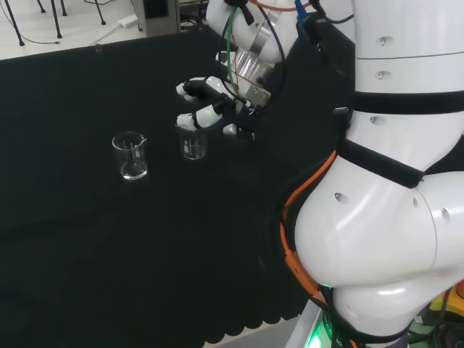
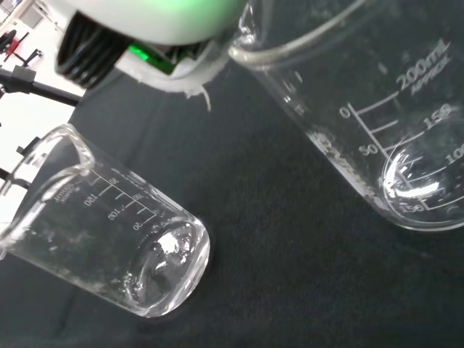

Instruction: Place the beaker back on the table.

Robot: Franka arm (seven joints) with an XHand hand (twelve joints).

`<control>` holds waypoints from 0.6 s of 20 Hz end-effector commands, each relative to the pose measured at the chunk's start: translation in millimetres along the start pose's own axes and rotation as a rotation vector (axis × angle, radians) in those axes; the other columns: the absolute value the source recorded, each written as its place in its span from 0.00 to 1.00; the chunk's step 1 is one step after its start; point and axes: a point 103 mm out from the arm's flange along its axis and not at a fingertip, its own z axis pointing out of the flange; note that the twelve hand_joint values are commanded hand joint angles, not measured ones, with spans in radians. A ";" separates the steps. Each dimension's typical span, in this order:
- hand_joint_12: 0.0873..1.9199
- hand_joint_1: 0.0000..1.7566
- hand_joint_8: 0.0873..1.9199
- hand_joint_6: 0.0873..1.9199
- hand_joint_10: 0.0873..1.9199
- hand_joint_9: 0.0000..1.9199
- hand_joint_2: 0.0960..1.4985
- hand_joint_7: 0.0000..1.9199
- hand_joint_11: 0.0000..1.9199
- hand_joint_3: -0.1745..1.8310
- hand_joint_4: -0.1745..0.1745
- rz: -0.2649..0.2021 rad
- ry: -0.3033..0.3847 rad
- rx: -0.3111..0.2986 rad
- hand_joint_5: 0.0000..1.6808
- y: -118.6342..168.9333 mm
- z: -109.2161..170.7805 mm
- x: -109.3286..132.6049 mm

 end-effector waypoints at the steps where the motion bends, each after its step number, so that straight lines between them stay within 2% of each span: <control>1: 0.69 0.54 0.30 0.12 0.33 0.23 0.29 0.21 0.00 0.40 0.41 0.039 -0.042 -0.032 0.24 -35.4 -33.5 3.9; 12: 0.68 0.53 0.30 0.09 0.33 0.22 0.29 0.20 0.00 0.40 0.41 0.063 -0.071 -0.072 0.24 -73.1 -55.7 15.4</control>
